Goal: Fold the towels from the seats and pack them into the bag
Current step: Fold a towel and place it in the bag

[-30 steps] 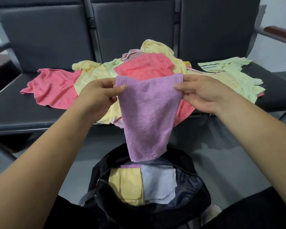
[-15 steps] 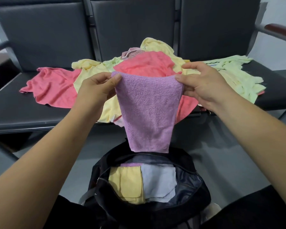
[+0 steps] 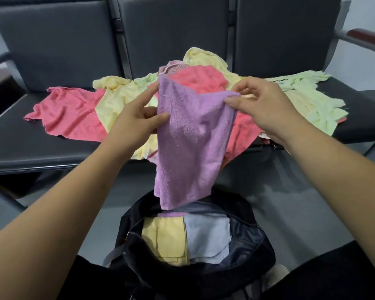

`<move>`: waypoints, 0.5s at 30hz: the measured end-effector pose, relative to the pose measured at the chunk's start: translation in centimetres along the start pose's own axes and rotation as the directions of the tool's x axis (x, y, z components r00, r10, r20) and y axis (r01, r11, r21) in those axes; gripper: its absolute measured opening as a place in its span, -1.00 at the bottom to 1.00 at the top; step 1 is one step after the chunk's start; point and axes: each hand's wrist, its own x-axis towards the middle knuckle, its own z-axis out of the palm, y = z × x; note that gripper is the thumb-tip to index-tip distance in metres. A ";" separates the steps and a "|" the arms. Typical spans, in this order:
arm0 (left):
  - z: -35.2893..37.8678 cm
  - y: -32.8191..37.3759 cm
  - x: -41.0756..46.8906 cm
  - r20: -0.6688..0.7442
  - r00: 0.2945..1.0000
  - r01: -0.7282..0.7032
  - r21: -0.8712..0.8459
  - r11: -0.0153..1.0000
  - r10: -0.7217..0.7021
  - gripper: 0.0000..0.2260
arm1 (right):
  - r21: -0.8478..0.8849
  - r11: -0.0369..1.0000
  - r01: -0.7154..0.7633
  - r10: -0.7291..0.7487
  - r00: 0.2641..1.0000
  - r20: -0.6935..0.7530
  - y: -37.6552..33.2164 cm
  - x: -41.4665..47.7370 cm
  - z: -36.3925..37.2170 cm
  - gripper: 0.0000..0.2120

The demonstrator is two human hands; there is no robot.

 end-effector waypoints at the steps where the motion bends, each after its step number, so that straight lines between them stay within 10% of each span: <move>1: 0.0 0.0 0.0 0.003 1.000 0.001 -0.044 0.999 -0.001 -0.50 | 0.158 0.985 -0.069 0.065 0.997 0.036 0.0 -0.1 0.1 -0.90; 4: 0.2 0.3 -0.1 0.057 0.998 0.007 -0.108 0.994 -0.001 -0.61 | 0.284 0.950 -0.127 0.092 0.987 0.133 0.6 -0.1 0.7 -0.90; 10: 1.8 0.8 -0.6 0.181 0.983 0.010 -0.160 0.987 0.019 -0.62 | -0.395 0.913 0.100 0.058 0.927 0.370 -2.3 -1.6 2.7 -0.58; 15: 2.4 -0.5 -0.4 0.179 0.973 0.184 -0.228 0.956 -0.144 -0.33 | 0.144 0.985 -0.096 0.062 0.972 0.225 -2.0 -1.0 3.0 -0.78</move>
